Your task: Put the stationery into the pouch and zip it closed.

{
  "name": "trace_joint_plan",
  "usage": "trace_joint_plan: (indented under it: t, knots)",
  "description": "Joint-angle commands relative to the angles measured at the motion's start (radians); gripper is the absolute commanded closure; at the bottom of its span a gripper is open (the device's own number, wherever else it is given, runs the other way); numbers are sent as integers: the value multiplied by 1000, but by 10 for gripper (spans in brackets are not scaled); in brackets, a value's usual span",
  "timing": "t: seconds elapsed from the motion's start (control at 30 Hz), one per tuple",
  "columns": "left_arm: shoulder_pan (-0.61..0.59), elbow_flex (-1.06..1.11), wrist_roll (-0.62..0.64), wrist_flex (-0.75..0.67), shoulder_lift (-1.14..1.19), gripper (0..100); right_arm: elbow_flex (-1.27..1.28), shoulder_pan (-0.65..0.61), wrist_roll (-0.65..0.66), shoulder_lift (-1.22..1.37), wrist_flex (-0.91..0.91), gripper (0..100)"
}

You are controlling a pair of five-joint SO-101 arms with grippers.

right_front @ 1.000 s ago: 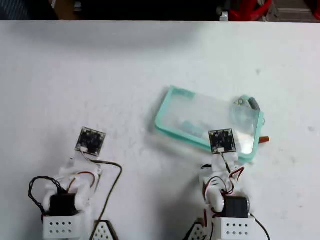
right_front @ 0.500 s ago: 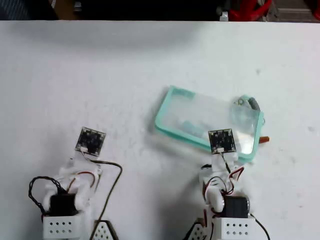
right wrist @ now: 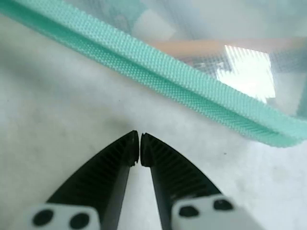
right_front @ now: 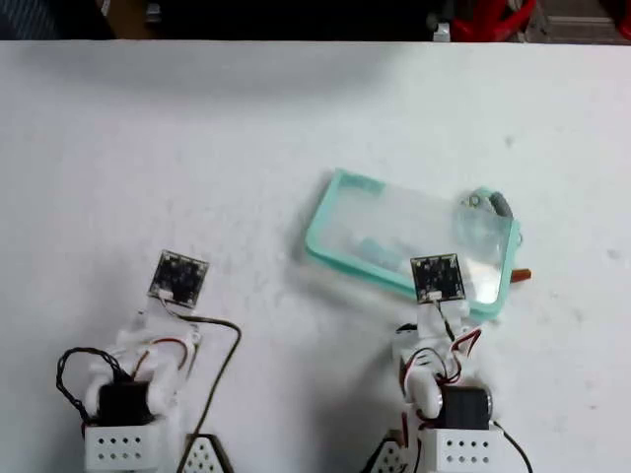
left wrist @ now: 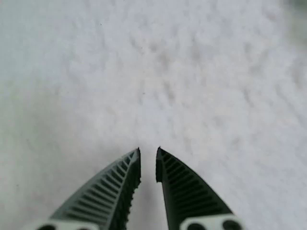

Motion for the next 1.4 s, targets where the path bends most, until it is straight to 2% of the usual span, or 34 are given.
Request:
trace_joint_plan:
  t: [0.0, 0.1, 0.27, 0.47, 0.67, 0.77, 0.9, 1.0, 1.1, 1.17, 1.27, 1.37]
  knots:
    - [-8, -8, -11, -3, -4, 924, 5, -4, -3, -7, 1, 978]
    - [-21, -94, -12, 6, -4, 923, 5, -4, -5, -7, -1, 978]
    - [-110, -235, -18, 6, -4, 921, 5, 2, -8, -7, -48, 978]
    - [-117, -250, -287, -20, -4, 921, 5, 4, -9, -7, -67, 978]
    - [-116, -269, -328, -132, -4, 924, 5, -2, -9, -7, -70, 978]
    - [-90, -370, -264, -147, -4, 924, 5, -4, -9, -7, -70, 978]
    - [51, -623, -12, -75, -4, 921, 5, -4, -9, -7, -71, 978]
    - [162, -715, 8, -94, -4, 920, 5, -4, -9, -7, -73, 978]
    - [182, -631, -64, -183, -4, 919, 5, 2, -9, -7, -107, 978]
    - [182, -531, -81, -292, -4, 919, 5, 2, -9, -7, -113, 978]
    - [182, -367, -25, -483, -2, 919, 5, 2, -9, -7, -113, 978]
    - [182, -282, 34, -519, -1, 919, 5, 2, -9, -7, -113, 978]
